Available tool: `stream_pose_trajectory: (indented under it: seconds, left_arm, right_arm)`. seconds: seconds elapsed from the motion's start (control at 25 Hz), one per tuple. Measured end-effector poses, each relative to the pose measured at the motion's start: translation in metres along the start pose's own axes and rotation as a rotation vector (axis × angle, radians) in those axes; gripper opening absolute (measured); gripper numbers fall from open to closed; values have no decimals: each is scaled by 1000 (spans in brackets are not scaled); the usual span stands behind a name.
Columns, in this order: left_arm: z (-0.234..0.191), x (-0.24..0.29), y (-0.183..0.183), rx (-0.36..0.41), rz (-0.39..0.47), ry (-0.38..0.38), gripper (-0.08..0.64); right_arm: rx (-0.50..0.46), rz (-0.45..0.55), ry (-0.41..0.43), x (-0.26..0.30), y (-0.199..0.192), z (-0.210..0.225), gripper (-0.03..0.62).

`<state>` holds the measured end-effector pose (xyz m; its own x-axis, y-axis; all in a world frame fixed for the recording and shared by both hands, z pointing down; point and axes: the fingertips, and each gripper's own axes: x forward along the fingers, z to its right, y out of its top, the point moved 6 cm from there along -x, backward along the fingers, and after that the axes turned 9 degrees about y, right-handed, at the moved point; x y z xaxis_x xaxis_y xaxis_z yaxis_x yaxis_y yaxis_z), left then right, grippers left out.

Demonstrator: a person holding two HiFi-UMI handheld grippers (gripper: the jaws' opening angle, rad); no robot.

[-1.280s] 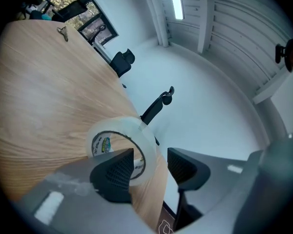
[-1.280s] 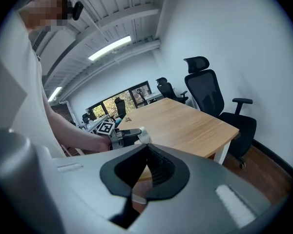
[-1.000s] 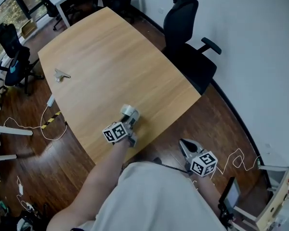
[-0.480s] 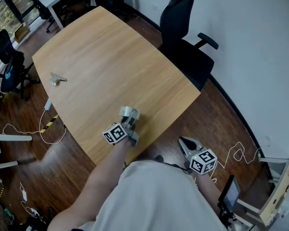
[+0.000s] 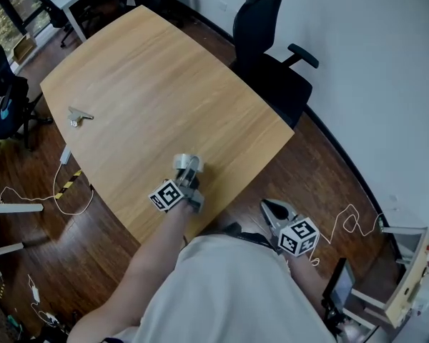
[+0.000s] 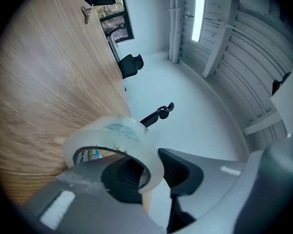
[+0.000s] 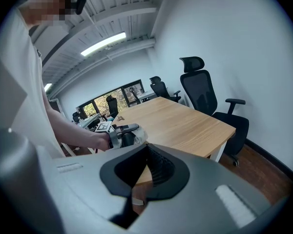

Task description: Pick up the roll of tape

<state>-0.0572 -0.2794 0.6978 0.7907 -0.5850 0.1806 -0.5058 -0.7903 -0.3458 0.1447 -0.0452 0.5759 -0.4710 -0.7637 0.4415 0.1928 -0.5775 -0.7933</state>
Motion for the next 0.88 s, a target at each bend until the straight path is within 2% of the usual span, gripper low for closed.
stream_pose_trajectory:
  seconds: [0.12, 0.36, 0.48, 0.68, 0.76, 0.88]
  left_arm:
    - [1, 0, 2, -9, 12, -2, 94]
    - [2, -21, 4, 32, -32, -9, 86]
    - [0, -41, 25, 90, -24, 10, 86]
    - [21, -54, 13, 197, -52, 70, 87]
    - [33, -62, 20, 253, -32, 96, 87]
    - [43, -66, 11, 274, 3, 106, 87]
  right_arm:
    - [10, 6, -3, -3, -4, 3, 6]
    - [7, 10, 19, 3, -7, -5, 6]
    - [-9, 21, 70, 25, -1, -8, 6]
    - [-1, 15, 133, 32, 8, 18, 6]
    - [-11, 5, 172, 42, 18, 26, 6]
    - [-38, -6, 239, 44, 34, 43, 6]
